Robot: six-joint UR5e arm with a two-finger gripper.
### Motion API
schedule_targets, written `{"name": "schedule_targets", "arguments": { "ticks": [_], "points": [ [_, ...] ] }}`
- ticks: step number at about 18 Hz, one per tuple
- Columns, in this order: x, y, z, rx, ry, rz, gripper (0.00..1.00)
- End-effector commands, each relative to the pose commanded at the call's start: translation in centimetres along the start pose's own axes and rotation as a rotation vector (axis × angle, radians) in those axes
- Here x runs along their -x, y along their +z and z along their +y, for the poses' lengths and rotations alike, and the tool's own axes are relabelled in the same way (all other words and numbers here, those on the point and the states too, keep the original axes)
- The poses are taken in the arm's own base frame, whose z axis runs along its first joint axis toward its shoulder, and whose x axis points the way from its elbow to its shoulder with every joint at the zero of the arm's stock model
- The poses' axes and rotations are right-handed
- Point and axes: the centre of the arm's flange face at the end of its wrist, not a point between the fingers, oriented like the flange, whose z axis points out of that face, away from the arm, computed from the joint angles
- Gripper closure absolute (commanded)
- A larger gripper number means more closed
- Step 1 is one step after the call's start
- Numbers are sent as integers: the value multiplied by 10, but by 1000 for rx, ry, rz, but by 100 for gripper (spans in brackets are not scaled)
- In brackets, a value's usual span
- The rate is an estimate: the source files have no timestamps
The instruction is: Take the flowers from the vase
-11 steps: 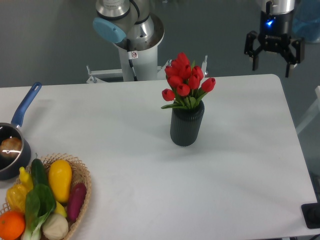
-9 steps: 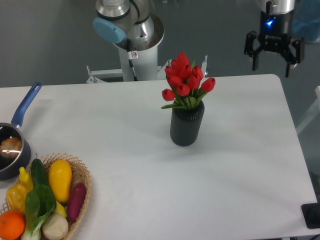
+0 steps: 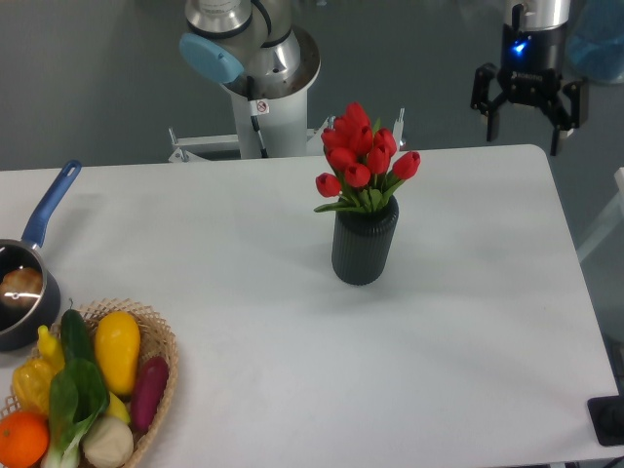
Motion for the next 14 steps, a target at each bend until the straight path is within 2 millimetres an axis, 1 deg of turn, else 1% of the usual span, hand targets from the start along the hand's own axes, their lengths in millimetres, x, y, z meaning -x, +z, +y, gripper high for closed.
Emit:
{"name": "schedule_targets", "arguments": {
  "ticks": [2, 6, 7, 9, 11, 14],
  "points": [
    [2, 0, -4, -53, -21, -9, 0],
    [4, -3, -8, -65, -35, -15, 0],
    [6, -5, -15, -75, -61, -16, 0],
    [11, -4, -32, -102, -163, -10, 0],
    [19, -8, -37, -120, -283, -17, 0],
    [22, -8, -40, -146, -381, -8, 0]
  ]
}}
